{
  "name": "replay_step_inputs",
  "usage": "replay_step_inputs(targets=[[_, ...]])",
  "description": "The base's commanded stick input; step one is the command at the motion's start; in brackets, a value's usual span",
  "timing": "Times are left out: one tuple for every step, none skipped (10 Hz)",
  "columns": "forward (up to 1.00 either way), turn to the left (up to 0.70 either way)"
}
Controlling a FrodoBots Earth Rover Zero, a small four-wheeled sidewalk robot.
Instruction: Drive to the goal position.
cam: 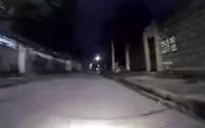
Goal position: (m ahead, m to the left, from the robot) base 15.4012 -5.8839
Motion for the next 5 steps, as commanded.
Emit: replay_step_inputs(targets=[[0.5,0.0],[0.5,0.0],[0.5,0.0],[0.5,0.0],[0.5,0.0]])
